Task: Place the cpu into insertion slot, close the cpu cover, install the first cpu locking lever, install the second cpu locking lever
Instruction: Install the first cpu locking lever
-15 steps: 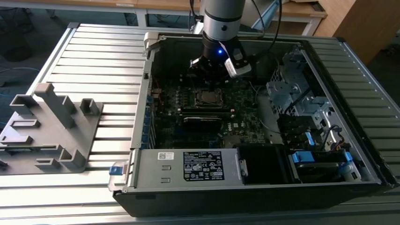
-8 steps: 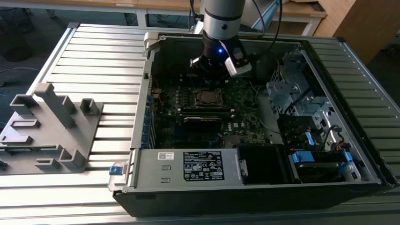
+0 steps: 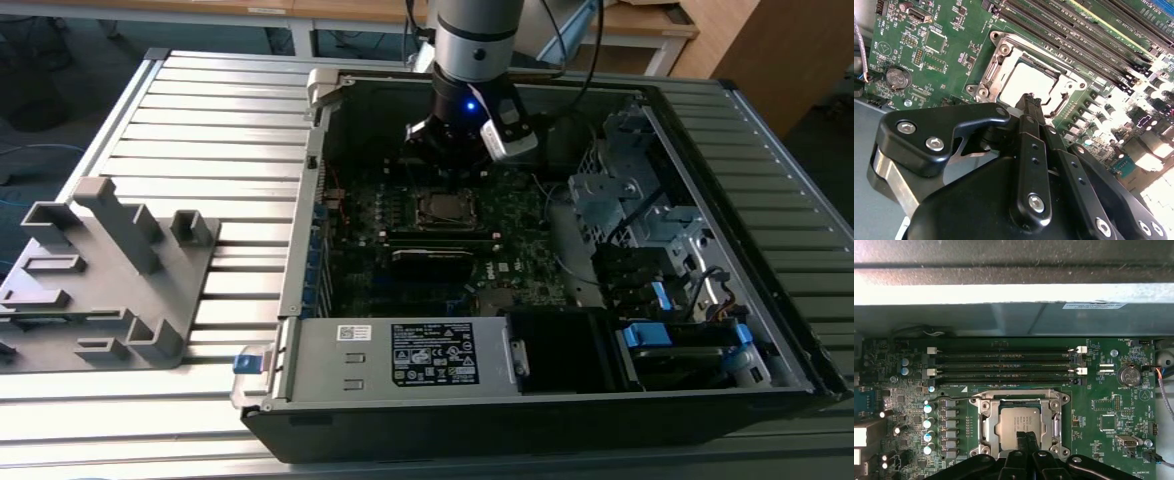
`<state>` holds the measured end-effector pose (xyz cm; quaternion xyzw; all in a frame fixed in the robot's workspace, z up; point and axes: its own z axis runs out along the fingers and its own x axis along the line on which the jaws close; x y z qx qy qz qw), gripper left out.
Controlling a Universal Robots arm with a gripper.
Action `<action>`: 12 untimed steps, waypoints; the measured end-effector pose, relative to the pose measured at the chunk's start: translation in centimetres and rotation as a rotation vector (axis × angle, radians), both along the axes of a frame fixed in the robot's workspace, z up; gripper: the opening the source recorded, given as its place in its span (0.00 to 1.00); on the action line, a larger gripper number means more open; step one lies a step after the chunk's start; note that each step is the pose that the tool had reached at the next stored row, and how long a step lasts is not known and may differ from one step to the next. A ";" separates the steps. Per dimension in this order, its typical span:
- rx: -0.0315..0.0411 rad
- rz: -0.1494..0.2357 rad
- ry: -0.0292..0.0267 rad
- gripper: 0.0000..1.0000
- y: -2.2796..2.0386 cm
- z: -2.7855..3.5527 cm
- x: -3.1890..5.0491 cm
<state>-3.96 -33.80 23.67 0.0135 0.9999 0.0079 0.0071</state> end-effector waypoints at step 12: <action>0.0000 0.000 0.0000 0.11 0.00 0.72 0.00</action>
